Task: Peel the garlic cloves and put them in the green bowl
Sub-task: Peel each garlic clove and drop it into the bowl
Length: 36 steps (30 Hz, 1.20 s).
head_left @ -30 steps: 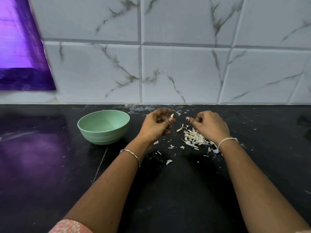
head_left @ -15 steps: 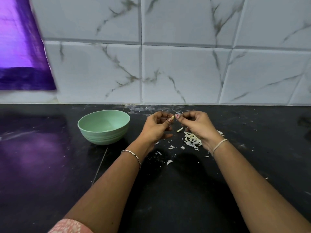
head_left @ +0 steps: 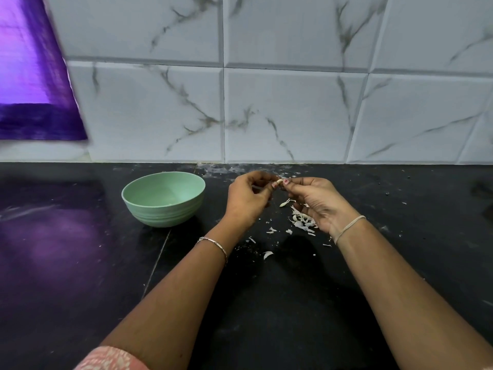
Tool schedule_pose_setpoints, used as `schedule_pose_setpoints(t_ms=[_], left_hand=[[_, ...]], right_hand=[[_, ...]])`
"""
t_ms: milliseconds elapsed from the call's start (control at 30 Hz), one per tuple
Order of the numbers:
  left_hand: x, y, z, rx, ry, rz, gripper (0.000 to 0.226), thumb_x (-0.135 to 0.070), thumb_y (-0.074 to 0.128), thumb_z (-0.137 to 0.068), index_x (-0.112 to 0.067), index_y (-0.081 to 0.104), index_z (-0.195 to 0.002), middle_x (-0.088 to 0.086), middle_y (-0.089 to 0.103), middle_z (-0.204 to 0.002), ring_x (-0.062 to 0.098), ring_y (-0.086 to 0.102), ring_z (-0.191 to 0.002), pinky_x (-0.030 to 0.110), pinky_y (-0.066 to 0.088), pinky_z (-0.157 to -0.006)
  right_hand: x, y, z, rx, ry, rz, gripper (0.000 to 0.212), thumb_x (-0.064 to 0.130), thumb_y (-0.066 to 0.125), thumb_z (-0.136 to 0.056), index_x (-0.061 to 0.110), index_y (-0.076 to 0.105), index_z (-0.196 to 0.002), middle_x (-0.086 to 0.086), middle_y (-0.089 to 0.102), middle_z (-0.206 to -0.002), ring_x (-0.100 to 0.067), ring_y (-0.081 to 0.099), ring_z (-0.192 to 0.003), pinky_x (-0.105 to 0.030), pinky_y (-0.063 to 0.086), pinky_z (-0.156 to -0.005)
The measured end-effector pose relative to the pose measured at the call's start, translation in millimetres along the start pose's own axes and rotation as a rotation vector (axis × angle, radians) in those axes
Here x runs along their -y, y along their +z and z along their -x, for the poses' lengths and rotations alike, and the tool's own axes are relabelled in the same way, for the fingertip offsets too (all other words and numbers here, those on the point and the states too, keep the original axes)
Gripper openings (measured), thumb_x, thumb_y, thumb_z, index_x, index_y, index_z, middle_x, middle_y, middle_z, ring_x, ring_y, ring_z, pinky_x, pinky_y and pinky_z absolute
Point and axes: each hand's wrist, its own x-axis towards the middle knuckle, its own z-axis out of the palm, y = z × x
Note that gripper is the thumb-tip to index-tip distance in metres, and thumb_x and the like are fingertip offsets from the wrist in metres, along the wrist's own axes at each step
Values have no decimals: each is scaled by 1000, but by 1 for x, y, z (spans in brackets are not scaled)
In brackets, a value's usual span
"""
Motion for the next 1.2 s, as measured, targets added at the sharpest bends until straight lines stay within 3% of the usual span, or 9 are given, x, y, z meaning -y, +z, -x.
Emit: schedule_pose_setpoints(t_ms=[167,333,433,533,633,733,900,1067,1200], left_hand=[[0,1,0,-64,68,-150,22,-14,71,-87,-35,69,-80,-13,66,-73,13,67,-75,42,60,-75],[0,2,3,-49,94,-164,12,-17,72,-86,-29,72,-86,-15,67,-73,11,67,-74,38,60,-74],[-1,2,3,-43,92,-175,18,-16,72,-86,-32,69,-81,-18,66,-71,7,66,-72,37,59,-76],[-1,1,3,-39,96,-191,24,-14,72,-86,-35,66,-75,-19,65,-71,4,64,-68,32,59,-75],[0,2,4,-47,121,-234,15,-15,72,-85,-29,70,-80,-20,66,-73,-1,63,-69,22,54,-69],[3,3,5,-48,160,-308,8,-21,71,-85,-26,74,-91,-14,72,-84,3,66,-75,30,57,-73],[6,3,6,-32,202,-370,15,-25,69,-86,-29,72,-101,-13,72,-87,7,67,-77,37,57,-76],[6,3,6,-13,215,-429,14,-24,67,-89,-29,69,-101,-14,71,-91,8,66,-79,38,56,-76],[4,5,9,-16,255,-508,13,-25,62,-92,-29,65,-104,-14,69,-94,11,64,-79,39,55,-74]], right_hand=[[3,-1,3,42,6,-21,6,16,71,-86,16,69,-80,-1,68,-87,-4,53,-71,-21,44,-67],[2,-2,4,26,-39,-4,7,11,72,-85,15,70,-79,-4,66,-82,-4,54,-61,-15,45,-52],[2,-3,4,25,-35,8,11,11,71,-85,17,70,-76,0,68,-80,-4,54,-66,-18,43,-62],[1,-3,2,9,-38,38,13,12,71,-85,18,69,-74,1,67,-78,-4,53,-67,-19,42,-64],[0,-1,0,-16,-65,66,12,11,72,-85,17,70,-74,0,67,-78,-3,51,-64,-16,39,-60],[0,1,-1,-57,-147,144,13,11,71,-86,17,69,-74,4,67,-75,2,54,-64,-8,40,-57],[-3,3,-2,-61,-240,265,5,8,66,-88,5,70,-86,1,63,-75,-4,56,-70,-3,41,-56],[-4,3,-3,-50,-252,322,11,8,63,-91,0,70,-94,1,61,-74,-4,52,-68,-5,40,-53],[-7,4,-5,-71,-265,422,11,13,61,-90,11,70,-83,6,57,-64,-6,49,-63,-23,40,-61]])
